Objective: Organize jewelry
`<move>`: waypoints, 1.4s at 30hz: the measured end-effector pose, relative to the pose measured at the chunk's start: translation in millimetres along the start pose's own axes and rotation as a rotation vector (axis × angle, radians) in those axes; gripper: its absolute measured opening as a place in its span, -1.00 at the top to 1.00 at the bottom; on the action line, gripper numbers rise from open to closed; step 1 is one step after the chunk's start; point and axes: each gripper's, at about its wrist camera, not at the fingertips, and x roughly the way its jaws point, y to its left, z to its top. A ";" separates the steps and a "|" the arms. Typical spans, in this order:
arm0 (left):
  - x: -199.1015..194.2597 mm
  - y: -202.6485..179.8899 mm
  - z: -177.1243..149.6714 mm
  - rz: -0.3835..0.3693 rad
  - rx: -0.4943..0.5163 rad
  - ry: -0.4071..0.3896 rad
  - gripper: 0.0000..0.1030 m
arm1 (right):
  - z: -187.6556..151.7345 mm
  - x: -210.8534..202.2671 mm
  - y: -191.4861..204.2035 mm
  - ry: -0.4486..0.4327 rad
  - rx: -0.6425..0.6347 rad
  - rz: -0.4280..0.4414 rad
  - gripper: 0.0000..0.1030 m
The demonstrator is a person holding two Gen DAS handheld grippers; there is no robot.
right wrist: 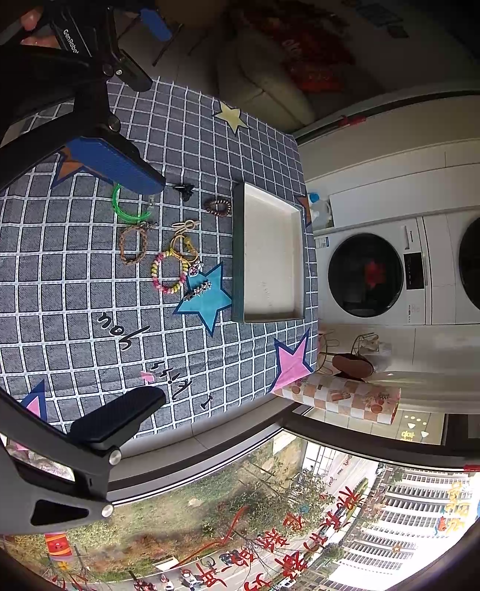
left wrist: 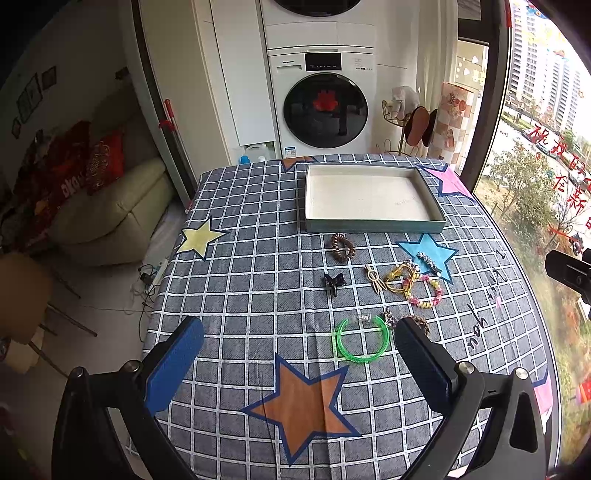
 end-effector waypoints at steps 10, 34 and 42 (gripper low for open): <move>21.8 3.4 -7.3 -0.030 0.001 0.081 -1.00 | -4.0 10.9 -1.9 0.038 0.016 0.025 -1.00; 190.7 -24.1 -23.6 -0.100 0.046 0.418 -0.96 | -39.6 173.6 14.4 0.440 -0.005 -0.001 -1.00; 216.3 -31.2 -31.4 -0.113 0.077 0.459 -0.71 | -47.1 217.2 25.1 0.509 -0.016 0.026 -0.73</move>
